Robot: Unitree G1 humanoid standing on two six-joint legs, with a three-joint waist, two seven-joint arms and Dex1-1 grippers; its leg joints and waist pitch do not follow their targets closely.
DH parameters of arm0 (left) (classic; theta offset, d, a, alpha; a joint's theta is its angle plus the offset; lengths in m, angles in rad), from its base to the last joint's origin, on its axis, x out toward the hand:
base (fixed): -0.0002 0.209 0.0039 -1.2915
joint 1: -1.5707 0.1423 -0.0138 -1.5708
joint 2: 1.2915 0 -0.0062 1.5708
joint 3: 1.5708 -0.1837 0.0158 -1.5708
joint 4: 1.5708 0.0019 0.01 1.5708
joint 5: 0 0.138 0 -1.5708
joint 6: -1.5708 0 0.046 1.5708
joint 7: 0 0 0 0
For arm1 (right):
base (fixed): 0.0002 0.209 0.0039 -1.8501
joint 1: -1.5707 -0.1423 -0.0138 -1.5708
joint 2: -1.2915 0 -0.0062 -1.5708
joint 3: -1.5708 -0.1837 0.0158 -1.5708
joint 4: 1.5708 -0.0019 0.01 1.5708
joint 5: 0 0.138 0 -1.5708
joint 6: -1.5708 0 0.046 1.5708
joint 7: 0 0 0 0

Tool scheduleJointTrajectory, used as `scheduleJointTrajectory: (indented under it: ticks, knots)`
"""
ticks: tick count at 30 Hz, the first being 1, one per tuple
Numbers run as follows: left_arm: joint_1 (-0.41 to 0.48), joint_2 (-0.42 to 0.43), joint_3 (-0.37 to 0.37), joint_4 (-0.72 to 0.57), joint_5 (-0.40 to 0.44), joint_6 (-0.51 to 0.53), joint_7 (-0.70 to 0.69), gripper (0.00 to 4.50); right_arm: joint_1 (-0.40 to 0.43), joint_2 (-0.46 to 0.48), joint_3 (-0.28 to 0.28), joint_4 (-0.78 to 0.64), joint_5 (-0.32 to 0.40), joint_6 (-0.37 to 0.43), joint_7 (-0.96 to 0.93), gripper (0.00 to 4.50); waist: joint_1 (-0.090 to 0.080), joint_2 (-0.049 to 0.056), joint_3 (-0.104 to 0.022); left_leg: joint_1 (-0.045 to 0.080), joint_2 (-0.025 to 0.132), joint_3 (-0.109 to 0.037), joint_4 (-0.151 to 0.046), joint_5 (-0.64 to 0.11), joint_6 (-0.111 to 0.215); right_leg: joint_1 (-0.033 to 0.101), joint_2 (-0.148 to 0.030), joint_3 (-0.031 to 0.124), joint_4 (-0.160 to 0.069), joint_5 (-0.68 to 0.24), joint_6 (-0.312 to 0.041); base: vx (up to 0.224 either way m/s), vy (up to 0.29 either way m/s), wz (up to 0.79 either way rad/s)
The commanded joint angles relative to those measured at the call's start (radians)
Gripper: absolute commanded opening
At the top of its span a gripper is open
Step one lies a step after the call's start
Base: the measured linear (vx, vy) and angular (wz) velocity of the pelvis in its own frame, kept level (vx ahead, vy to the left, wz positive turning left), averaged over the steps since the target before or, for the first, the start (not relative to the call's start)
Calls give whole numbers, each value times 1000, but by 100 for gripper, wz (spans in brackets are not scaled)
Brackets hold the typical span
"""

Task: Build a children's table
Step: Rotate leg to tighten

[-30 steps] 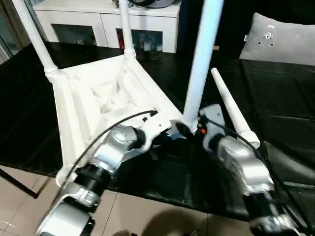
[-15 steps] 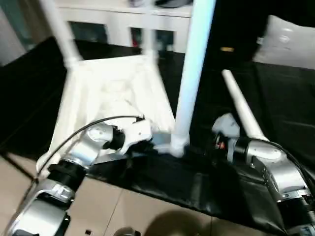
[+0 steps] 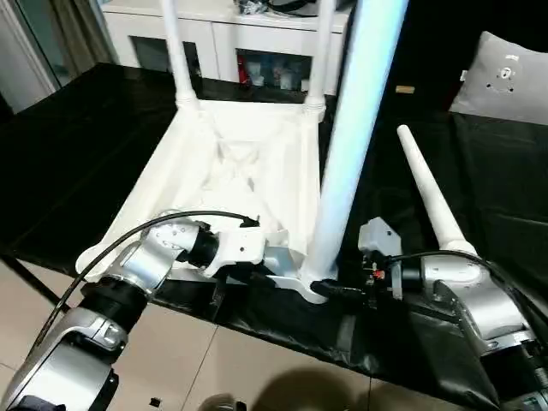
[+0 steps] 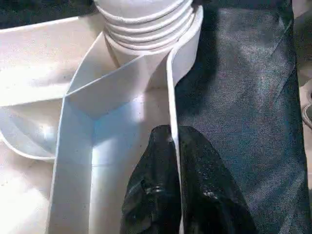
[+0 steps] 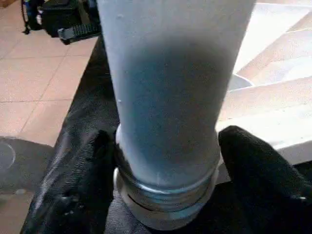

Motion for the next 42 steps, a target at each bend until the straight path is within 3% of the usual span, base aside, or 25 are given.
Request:
scheduleJointTrajectory:
  ticks: [1, 5, 11, 12, 17, 18, 19, 20, 22, 23, 26, 29, 31, 34, 39, 42]
  knots:
    - [-28, -5, -19, -11, 12, -48, -36, 0, -17, 1, 6, 9, 4, 15, 6, 306, -6, -9, -74, 11, 59, -19, -64, -158, 59, 53, -91, 53, -75, -207, -186, 0, 0, 0]
    - [-32, -1, -22, 4, 16, -58, -36, 0, -23, 3, 9, 19, 12, 23, 8, 274, -6, -11, -73, 12, 59, -19, -65, -170, 54, 53, -91, 52, -76, -225, -183, 0, 0, 0]
    - [-30, 1, -17, 10, 22, -45, -7, 0, -15, 15, 7, 15, 18, 39, 2, 267, -5, -11, -72, 11, 59, -19, -65, -169, 53, 52, -92, 52, -77, -239, -179, 0, 0, 0]
    - [-24, -11, 3, -3, 18, 11, 35, 0, -1, 37, -4, -7, 33, 76, -34, 267, -6, -11, -72, 12, 58, -19, -66, -172, 51, 52, -91, 52, -78, -248, -177, 0, 0, 0]
    - [-15, -38, 34, -31, 1, 95, 92, 0, 17, 74, -15, -39, 40, 121, -103, 266, -13, -14, -64, 15, 58, -19, -73, -211, 35, 50, -93, 53, -87, -336, -159, 0, 0, 0]
    - [-4, -87, 74, -73, -28, 202, 174, 0, 27, 134, -13, -59, 5, 163, -226, 266, -13, -9, -64, 19, 58, -22, -73, -220, 24, 48, -93, 53, -89, -361, -151, 0, 0, 0]
    - [-3, -93, 78, -77, -31, 212, 183, 0, 28, 141, -13, -60, 2, 167, -238, 266, -19, -8, -62, 18, 58, -22, -77, -232, 12, 47, -91, 53, -91, -369, -151, 0, 0, 0]
    - [1, -140, 109, -97, -51, 284, 258, 0, 23, 210, -25, -53, -23, 201, -356, 266, -26, -12, -62, 18, 54, -25, -78, -241, 2, 49, -93, 51, -93, -389, -146, 0, 0, 0]
    - [2, -164, 120, -102, -55, 313, 295, 0, 15, 244, -37, -43, -32, 214, -413, 266, -44, -5, -62, 12, 49, -30, -80, -248, -6, 54, -92, 47, -96, -401, -137, 0, 0, 0]
    - [3, -170, 121, -103, -53, 318, 305, 0, 11, 254, -42, -38, -34, 219, -432, 266, -55, -8, -64, 12, 47, -28, -78, -243, -3, 54, -92, 48, -97, -387, -136, 0, 0, 0]
    - [-16, -269, 147, -90, -16, 394, 502, 0, -50, 380, -125, 43, -67, 257, -691, 266, -80, -8, -67, 11, 42, -26, -72, -226, 0, 51, -87, 48, -95, -342, -162, 0, 0, 0]
    - [-27, -301, 154, -97, 5, 404, 557, 0, -61, 395, -122, 49, -80, 223, -715, 266, -82, -7, -70, 9, 41, -23, -68, -180, 23, 56, -86, 50, -95, -296, -158, 0, 0, 0]
    - [-27, -308, 158, -108, 6, 413, 567, 0, -60, 405, -129, 43, -79, 210, -719, 322, -80, -6, -72, 6, 42, -21, -67, -157, 42, 58, -85, 52, -90, -239, -165, 0, 0, 0]
    - [-29, -301, 164, -117, 13, 416, 583, 0, -55, 408, -141, 32, -83, 217, -742, 347, -80, -6, -74, 3, 43, -22, -66, -129, 57, 60, -84, 51, -82, -175, -184, 0, 0, 0]
    - [-14, -262, 152, -130, 22, 406, 550, 0, -39, 392, -150, 20, -97, 191, -733, 397, -81, -4, -70, 6, 44, -21, -68, -160, 55, 59, -84, 51, -86, -210, -185, 0, 0, 0]
    - [-1, -227, 144, -132, 22, 377, 515, 0, -23, 348, -143, 10, -103, 121, -690, 422, -80, -4, -70, 5, 46, -22, -69, -165, 50, 60, -86, 51, -87, -219, -178, 0, 0, 0]
